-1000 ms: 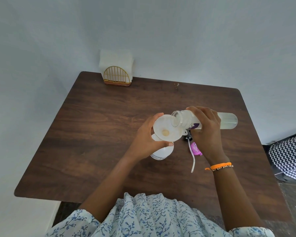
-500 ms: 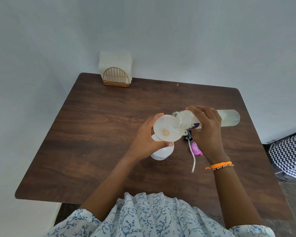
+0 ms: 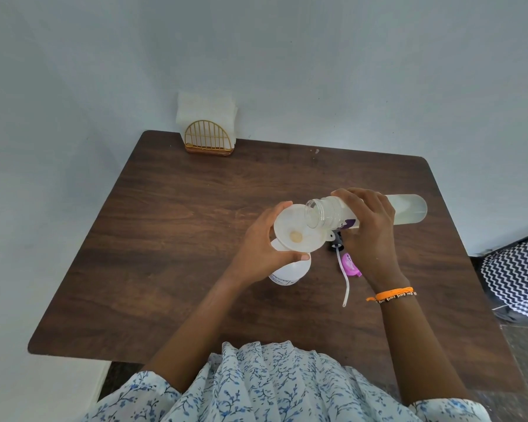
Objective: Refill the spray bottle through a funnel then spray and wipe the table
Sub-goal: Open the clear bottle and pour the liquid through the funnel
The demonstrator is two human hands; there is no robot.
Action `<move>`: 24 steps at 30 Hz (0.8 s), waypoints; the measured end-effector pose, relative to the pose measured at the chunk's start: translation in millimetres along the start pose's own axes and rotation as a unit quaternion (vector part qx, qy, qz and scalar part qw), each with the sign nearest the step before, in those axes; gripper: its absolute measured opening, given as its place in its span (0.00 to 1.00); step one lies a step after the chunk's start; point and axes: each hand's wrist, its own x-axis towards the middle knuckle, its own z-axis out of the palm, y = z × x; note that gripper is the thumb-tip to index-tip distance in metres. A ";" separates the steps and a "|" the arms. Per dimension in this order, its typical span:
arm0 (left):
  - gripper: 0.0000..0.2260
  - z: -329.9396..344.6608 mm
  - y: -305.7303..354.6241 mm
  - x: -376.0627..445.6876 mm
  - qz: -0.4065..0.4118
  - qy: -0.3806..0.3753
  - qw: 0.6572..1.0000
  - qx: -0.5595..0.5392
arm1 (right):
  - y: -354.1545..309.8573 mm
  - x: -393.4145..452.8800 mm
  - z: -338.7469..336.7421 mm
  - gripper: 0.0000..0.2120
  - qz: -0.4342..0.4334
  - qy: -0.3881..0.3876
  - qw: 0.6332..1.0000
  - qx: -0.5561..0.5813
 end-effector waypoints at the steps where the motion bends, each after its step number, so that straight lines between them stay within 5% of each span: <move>1: 0.38 0.0 -0.3 0.1 0.001 0.001 1.000 0.000 | -0.5 0.1 -0.3 0.23 -0.001 0.000 1.000 0.000; 24: 0.38 -1.0 2.3 -1.7 -0.001 -0.002 1.000 -0.012 | -2.3 1.1 -0.3 0.24 -0.011 0.004 1.000 0.003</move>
